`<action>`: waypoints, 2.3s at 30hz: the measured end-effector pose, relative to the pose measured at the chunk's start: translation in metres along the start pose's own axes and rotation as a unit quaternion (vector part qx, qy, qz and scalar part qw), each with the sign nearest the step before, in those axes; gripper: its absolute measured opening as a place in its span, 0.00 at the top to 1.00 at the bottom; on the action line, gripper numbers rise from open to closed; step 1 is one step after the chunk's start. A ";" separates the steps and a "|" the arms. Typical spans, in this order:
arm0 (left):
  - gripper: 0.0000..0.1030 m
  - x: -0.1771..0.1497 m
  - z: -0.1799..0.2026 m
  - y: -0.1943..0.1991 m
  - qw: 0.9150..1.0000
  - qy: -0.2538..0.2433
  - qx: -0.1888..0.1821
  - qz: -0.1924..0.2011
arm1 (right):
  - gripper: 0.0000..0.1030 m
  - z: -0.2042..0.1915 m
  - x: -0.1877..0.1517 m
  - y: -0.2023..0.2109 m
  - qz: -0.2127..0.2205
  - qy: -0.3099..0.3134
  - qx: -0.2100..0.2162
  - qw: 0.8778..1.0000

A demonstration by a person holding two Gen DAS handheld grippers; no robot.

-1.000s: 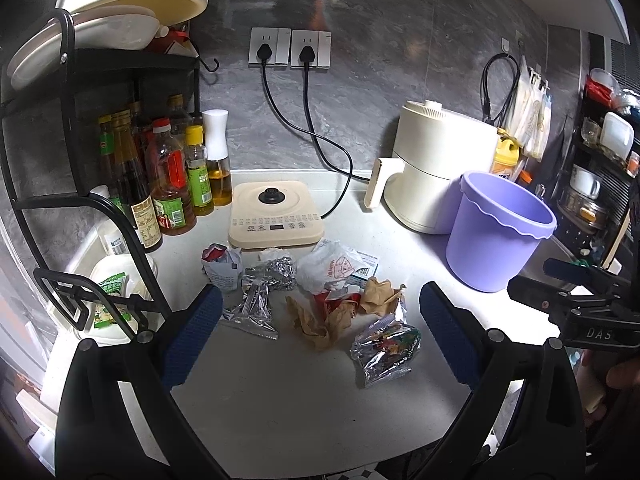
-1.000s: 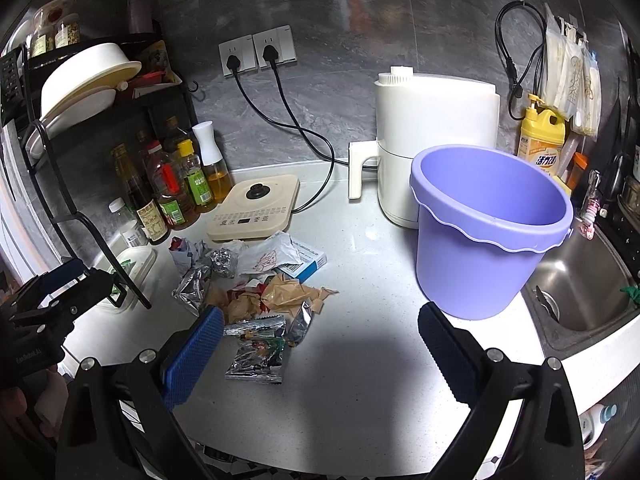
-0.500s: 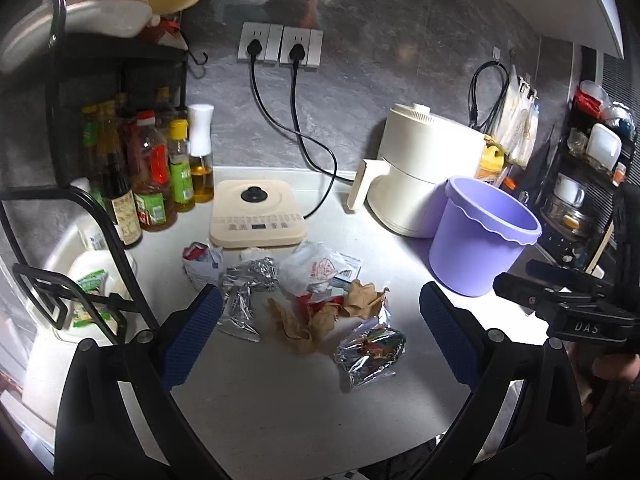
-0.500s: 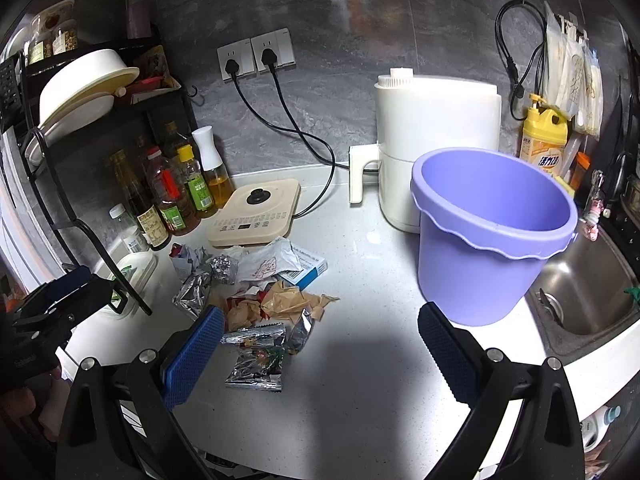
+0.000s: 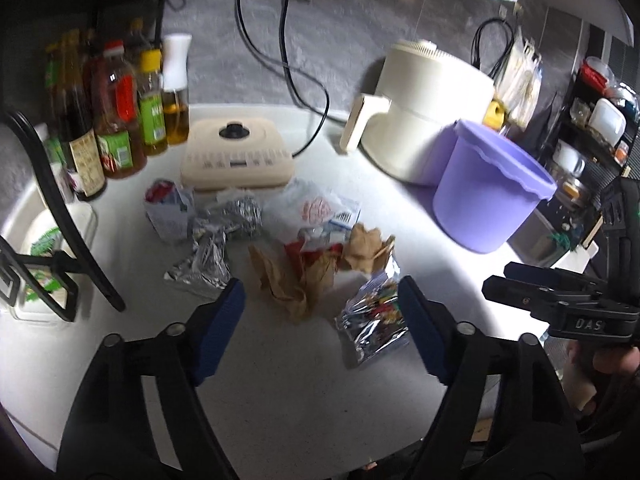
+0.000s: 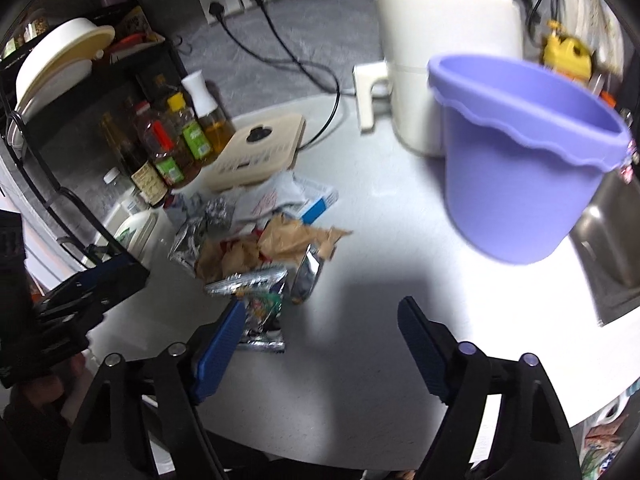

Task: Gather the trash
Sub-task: 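Grasp the colorful snack bag with the right tool while the left tool grasps brown paper, then carry both held items over the lavender bucket and open both tools to drop them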

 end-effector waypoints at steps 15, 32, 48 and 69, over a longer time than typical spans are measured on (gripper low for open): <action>0.61 -0.035 -0.034 -0.069 0.997 0.038 0.004 -0.064 | 0.42 -0.028 -0.037 -0.048 -0.076 -0.041 0.055 0.995; 0.93 -0.012 -0.040 -0.066 0.997 0.060 0.024 -0.036 | 0.97 -0.050 -0.026 -0.059 -0.060 -0.037 0.121 0.990; 0.93 0.098 0.026 -0.032 0.993 0.050 0.048 0.095 | 0.97 -0.001 0.111 0.017 0.110 0.017 0.150 0.982; 0.93 0.159 0.182 -0.077 0.989 0.002 0.014 0.144 | 0.28 0.167 0.172 0.054 0.166 0.030 0.083 0.982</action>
Point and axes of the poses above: each gripper's, at about its wrist camera, not at the fingertips, and y roughly against the way its jaws point, z to its right, x to its top, the point moved 7 cm from there along -y, roughly the way its jaws point, and after that the axes turned 14 degrees about z, right-handed, at the moved point
